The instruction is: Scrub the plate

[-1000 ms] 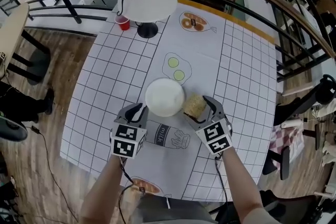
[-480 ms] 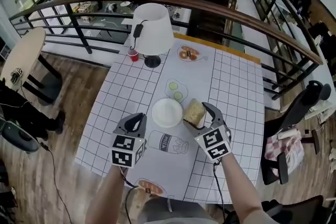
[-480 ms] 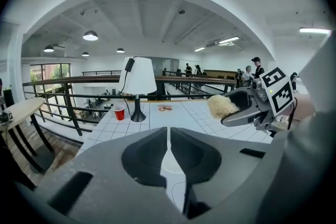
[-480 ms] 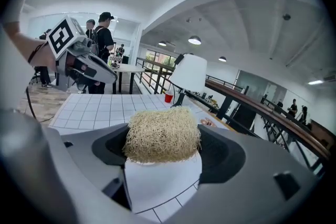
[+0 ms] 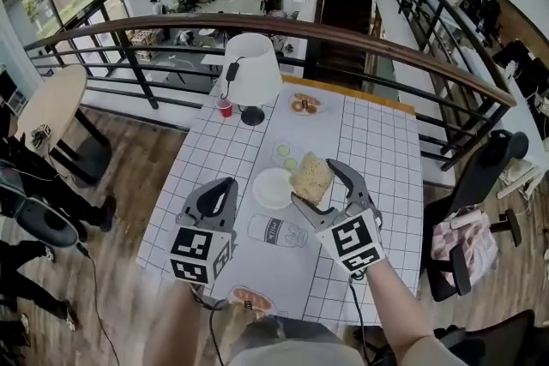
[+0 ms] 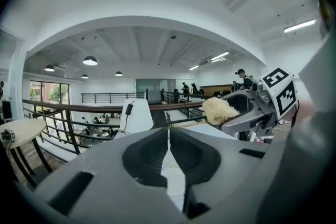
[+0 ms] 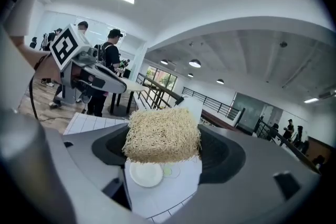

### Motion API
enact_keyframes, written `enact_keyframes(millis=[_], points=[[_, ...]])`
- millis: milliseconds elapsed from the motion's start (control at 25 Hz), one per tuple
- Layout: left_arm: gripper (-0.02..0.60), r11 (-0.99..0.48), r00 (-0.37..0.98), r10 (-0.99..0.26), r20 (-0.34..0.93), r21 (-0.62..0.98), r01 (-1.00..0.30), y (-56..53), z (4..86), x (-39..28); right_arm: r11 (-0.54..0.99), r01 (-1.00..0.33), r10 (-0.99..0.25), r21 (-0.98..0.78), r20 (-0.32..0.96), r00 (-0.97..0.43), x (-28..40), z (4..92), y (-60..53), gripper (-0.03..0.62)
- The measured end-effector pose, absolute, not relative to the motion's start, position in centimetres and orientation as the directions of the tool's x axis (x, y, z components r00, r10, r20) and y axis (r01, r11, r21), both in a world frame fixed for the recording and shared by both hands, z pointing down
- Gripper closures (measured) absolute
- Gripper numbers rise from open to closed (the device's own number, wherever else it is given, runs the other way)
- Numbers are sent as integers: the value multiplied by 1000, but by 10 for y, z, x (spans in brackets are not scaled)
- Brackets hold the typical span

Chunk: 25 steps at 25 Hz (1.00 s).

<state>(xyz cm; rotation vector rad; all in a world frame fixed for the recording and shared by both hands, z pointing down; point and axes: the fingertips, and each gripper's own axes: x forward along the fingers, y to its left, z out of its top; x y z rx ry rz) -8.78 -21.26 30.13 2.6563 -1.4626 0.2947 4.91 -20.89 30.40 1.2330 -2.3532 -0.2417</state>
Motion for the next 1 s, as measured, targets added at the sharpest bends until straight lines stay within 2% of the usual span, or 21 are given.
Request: enact_keyframes(millis=[240,400,560,760,1000], points=[[566,-487,485,-873,62,-176,-855,-177,216,-95,502,-766,-858,401,120,-499,44,221,-173,217],[568,-462,477,-878,-45,-186,-867,-152,173,-98,513,-823,-850,242,13,-526,42,175,-147,217],[568,-442,467,-876,-123,-183,-878,-132,150,-104,505,-834,-843,223,-82,-532,39,139,-123,217],[568,-458,480,-872,-101,-178,-871,-116,159,-105,514,-827,-832,230,-102,-545,30,130,-96,217],[568,-461,469,-882,-43,-128,-878,-101,183,-103,534,-810,-827,242,-49,-560,15,154,-71,217]])
